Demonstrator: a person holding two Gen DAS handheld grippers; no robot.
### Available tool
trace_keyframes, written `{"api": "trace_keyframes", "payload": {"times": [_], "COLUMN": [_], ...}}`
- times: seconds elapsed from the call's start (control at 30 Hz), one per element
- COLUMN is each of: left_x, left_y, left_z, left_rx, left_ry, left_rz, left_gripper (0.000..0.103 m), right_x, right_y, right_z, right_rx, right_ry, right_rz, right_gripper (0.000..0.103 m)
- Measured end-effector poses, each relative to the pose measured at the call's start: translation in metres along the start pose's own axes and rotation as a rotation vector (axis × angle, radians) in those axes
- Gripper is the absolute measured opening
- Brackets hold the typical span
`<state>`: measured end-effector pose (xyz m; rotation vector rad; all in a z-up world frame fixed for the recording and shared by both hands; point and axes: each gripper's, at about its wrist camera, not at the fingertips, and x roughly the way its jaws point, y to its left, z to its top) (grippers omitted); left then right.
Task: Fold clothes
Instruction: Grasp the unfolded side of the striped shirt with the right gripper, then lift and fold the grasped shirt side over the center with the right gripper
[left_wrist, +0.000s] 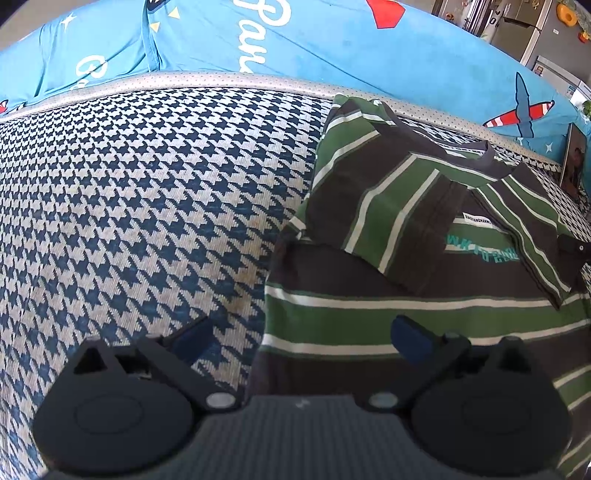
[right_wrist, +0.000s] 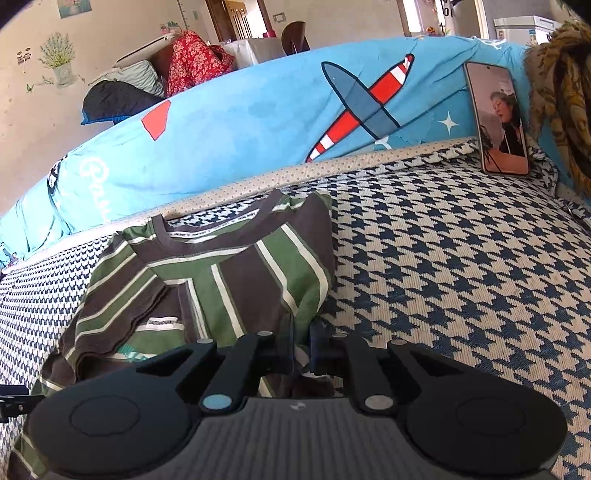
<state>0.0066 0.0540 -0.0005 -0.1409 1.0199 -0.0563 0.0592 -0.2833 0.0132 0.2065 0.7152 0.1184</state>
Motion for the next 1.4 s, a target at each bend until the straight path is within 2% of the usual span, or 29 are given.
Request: {"api": "trace_keyframes", "payload": {"times": [0.23, 0.63, 0.87, 1.07, 1.23, 1.4], "left_x": [-0.003, -0.012, -0.019, -0.021, -0.022, -0.023], "left_y": [0.002, 0.012, 0.029, 0.050, 0.057, 0.062], "left_z": [-0.001, -0.003, -0.008, -0.009, -0.009, -0.008], "left_rx": [-0.006, -0.045, -0.065, -0.124, -0.129, -0.137], "left_ry": [-0.002, 0.003, 0.009, 0.026, 0.032, 0.032], "left_rz": [-0.008, -0.020, -0.013, -0.008, -0.011, -0.017], "left_gripper": [0.103, 0.103, 0.103, 0.103, 0.103, 0.103], "right_x": [-0.009, 0.003, 0.030, 0.054, 0.071, 0.072], "right_y": [0.035, 0.105, 0.164, 0.212, 0.215, 0.211], "right_z": [0.008, 0.016, -0.002, -0.019, -0.028, -0.027], "right_rx": [-0.036, -0.054, -0.146, -0.226, -0.217, -0.196], "right_ry": [-0.048, -0.073, -0.049, -0.022, 0.023, 0.041], "right_rz": [0.080, 0.196, 0.290, 0.364, 0.373, 0.392], "right_gripper": [0.009, 0.009, 0.009, 0.009, 0.009, 0.014]}}
